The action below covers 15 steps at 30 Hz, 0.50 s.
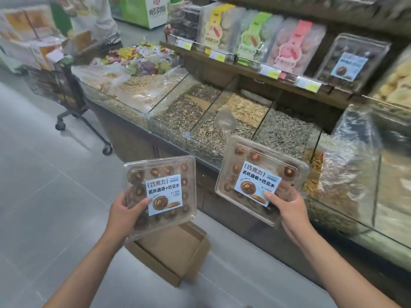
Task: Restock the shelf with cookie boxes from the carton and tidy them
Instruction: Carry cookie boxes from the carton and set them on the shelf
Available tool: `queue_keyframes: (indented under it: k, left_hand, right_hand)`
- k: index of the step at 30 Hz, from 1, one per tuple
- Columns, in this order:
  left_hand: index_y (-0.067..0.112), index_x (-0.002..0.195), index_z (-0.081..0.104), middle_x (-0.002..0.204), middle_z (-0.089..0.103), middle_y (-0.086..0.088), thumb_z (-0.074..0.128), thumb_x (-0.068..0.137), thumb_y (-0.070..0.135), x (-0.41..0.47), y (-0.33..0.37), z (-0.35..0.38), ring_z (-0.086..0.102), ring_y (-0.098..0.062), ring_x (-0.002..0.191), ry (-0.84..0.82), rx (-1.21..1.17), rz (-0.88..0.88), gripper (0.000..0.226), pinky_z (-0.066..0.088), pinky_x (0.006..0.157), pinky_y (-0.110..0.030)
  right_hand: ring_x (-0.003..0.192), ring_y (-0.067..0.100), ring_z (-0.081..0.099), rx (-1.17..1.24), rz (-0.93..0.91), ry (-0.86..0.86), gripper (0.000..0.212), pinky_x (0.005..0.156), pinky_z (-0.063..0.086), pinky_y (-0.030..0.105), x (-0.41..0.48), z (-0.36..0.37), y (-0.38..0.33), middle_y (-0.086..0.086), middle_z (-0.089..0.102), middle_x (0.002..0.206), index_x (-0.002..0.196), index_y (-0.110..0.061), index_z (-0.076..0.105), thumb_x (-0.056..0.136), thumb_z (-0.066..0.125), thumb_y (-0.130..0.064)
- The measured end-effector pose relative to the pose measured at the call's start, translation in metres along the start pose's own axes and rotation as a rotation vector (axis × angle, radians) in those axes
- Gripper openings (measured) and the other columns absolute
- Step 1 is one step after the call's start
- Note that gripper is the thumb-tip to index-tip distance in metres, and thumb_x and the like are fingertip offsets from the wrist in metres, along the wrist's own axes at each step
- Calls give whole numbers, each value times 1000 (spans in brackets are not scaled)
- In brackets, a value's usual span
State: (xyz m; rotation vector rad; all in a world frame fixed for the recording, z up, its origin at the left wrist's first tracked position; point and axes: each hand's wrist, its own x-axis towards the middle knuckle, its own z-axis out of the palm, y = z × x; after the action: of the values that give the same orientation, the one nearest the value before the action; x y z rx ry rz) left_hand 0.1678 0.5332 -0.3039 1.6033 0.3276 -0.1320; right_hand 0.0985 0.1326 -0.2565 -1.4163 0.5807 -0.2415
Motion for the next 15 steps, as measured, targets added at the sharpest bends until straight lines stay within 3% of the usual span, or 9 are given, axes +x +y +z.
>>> queue_keyframes:
  k: [3,5,10,15]
  left_hand:
    - [25,109,69,99,82,8,83,88,7,-7,16,52,79,-17,96,-45,17,37,31,60,87,-38]
    - [24,109,69,96,82,9,82,88,7,-12,24,87,79,-16,94,-71,23,56,30,62,82,-37]
    - [23,111,66,87,81,15,76,91,-1,-30,45,181,77,-3,83,-159,49,122,33,61,64,-18]
    - [28,113,70,105,82,7,84,88,11,-42,60,265,77,-17,102,-261,109,149,33,60,90,-40]
  right_hand:
    - [94,7,75,15,-21,47,39,72,58,16,5,-51,-13,-15,80,93,109,-24,65,84,80,2]
    - [93,5,75,-5,-26,90,39,75,57,19,11,-84,-19,-17,80,93,109,-26,65,85,80,1]
    - [93,10,77,13,-63,177,39,75,58,23,26,-162,-35,-8,81,95,112,-22,64,84,83,-2]
    - [96,14,78,47,-94,245,40,73,61,22,38,-236,-51,-6,81,100,116,-17,67,84,80,3]
